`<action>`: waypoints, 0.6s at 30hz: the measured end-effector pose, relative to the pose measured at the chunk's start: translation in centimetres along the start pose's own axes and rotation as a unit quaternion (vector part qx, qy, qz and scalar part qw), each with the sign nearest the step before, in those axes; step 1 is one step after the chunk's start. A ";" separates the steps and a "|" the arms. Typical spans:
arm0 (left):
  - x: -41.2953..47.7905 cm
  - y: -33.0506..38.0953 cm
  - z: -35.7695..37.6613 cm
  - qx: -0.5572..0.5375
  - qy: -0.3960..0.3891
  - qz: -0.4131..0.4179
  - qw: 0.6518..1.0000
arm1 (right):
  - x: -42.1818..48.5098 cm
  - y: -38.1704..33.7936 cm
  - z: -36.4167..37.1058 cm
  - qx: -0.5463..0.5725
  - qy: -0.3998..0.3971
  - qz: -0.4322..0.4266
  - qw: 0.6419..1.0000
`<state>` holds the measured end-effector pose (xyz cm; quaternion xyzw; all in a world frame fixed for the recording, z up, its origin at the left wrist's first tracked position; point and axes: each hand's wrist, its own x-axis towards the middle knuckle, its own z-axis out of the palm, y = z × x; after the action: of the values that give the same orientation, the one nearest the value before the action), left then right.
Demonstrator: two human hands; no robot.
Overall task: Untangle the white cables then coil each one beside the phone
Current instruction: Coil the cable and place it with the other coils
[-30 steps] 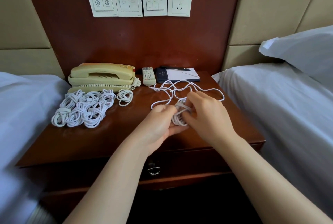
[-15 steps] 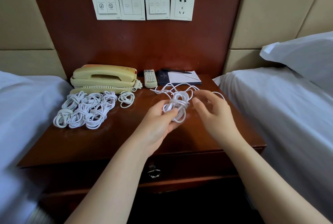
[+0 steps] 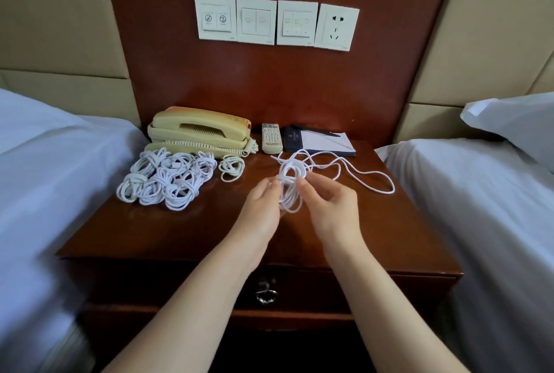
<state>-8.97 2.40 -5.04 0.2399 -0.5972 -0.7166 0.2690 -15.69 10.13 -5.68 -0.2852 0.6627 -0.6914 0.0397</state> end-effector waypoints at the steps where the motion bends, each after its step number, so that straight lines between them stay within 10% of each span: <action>1: 0.0 -0.1 -0.7 0.055 0.008 0.015 0.998 | -0.1 0.1 0.6 -0.001 -0.005 0.004 1.000; 10: 0.9 0.3 -7.2 0.360 0.103 0.081 0.924 | 0.9 1.2 6.8 -0.091 -0.086 -0.001 0.992; 18: 2.1 0.2 -11.7 0.590 0.123 0.192 0.774 | 1.8 2.8 10.1 -0.136 -0.086 -0.013 0.987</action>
<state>-2.71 -7.56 -6.89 0.3178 -0.8983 -0.1211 0.2781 -13.60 0.01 -8.14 -0.3548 0.7412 -0.5678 0.0485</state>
